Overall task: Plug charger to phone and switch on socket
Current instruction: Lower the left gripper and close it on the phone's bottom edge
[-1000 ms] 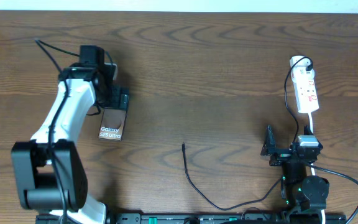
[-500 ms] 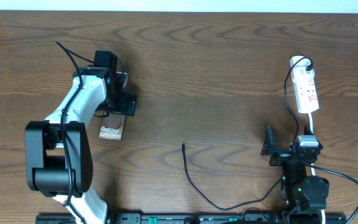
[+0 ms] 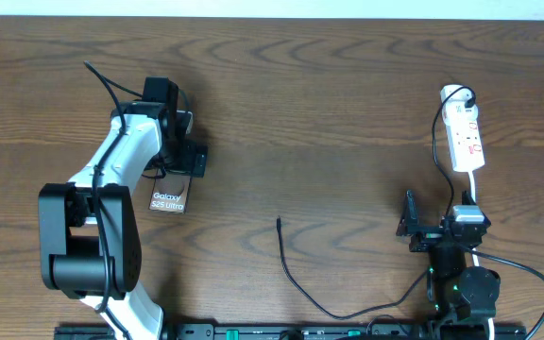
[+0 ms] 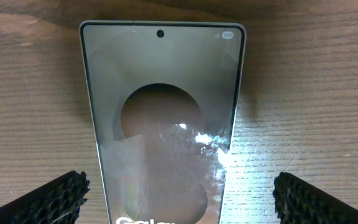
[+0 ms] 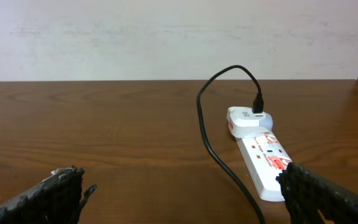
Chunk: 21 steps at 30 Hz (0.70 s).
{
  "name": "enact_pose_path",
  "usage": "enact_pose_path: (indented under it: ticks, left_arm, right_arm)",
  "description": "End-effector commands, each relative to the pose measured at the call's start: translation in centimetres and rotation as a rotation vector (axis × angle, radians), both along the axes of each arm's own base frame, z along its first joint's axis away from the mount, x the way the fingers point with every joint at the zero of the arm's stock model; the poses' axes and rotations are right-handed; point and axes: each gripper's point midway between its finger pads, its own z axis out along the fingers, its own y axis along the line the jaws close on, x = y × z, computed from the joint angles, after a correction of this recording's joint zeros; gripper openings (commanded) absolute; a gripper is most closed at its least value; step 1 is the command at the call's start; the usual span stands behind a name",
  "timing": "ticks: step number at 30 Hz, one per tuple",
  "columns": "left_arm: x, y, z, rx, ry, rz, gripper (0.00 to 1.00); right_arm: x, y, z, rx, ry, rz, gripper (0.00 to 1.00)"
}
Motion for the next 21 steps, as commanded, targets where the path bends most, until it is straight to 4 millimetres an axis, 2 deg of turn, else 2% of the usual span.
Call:
enact_pose_path:
  ticks: [1,10,21]
  left_arm:
    - [-0.7,0.6,-0.9,0.031,0.031,0.015,0.98]
    - [-0.9,0.6,-1.3,0.031,0.043,0.015,0.98]
    - [-1.0,0.6,-3.0,0.033,0.068,0.014,0.98]
  right_arm:
    - [0.0,-0.1,0.0,-0.01,0.0,-0.001,0.99]
    - [0.0,-0.1,0.0,-0.011,0.0,-0.001,0.99]
    - [0.0,-0.1,0.0,-0.011,0.0,-0.001,0.99]
